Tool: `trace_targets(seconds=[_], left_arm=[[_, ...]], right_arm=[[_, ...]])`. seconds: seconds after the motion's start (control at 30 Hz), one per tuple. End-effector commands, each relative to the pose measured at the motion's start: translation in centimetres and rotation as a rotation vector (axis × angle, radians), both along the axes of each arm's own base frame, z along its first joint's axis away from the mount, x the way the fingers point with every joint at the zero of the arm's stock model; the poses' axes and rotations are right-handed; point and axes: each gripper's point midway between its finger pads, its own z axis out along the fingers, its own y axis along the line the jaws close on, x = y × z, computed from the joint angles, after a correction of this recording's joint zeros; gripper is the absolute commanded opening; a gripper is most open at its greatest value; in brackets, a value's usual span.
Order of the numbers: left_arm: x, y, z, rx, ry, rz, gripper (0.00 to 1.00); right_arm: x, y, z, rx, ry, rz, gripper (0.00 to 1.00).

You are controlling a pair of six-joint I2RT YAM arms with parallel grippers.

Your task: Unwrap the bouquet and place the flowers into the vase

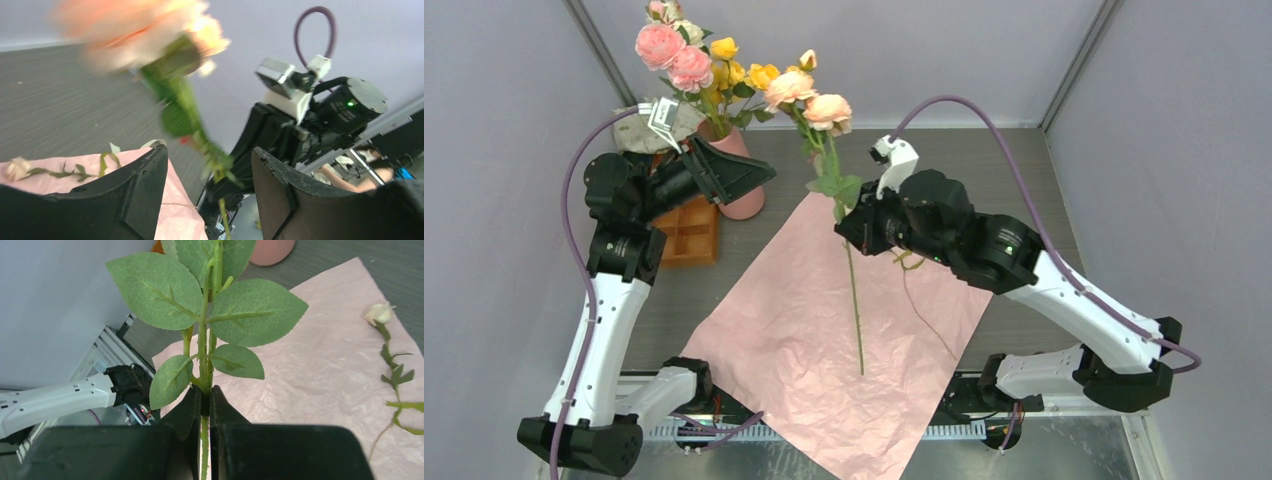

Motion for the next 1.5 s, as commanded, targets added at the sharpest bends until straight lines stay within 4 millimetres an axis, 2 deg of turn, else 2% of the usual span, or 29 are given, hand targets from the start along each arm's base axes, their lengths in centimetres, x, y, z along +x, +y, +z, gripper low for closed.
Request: trace_targets(seconds=[0.0, 0.4, 0.5, 0.7, 0.8, 0.9, 1.03, 1.3, 1.47], left_arm=[[-2.3, -1.6, 3.3, -0.017, -0.207, -0.094, 0.63], [-1.6, -2.8, 1.6, 0.007, -0.168, -0.135, 0.60], [-1.9, -2.6, 1.3, 0.034, -0.157, -0.131, 0.60], [-4.4, -1.7, 1.2, 0.089, -0.129, -0.109, 0.60], [-4.9, -0.9, 0.9, 0.129, -0.103, -0.045, 0.60], [-4.1, -0.1, -0.2, 0.174, -0.055, 0.038, 0.60], [-3.0, -0.7, -0.8, 0.143, -0.022, 0.018, 0.60], [1.2, -1.7, -2.1, 0.127, 0.045, 0.039, 0.58], [3.1, -1.9, -2.5, 0.128, 0.058, 0.067, 0.56]], right_arm=[[-0.9, 2.9, 2.7, 0.106, -0.034, 0.112, 0.01], [-1.9, 6.4, 2.8, 0.129, -0.022, 0.225, 0.01], [-1.6, 5.9, 3.0, 0.112, -0.044, 0.203, 0.01], [0.3, 3.8, 3.3, 0.038, -0.121, 0.093, 0.01], [0.9, 3.2, 3.5, 0.012, -0.144, 0.062, 0.01], [0.8, 3.2, 4.0, 0.021, -0.150, 0.070, 0.01], [0.2, 4.1, 4.1, 0.048, -0.131, 0.110, 0.01], [-1.1, 5.5, 3.9, 0.101, -0.086, 0.180, 0.01], [-1.6, 5.9, 3.7, 0.113, -0.073, 0.200, 0.01]])
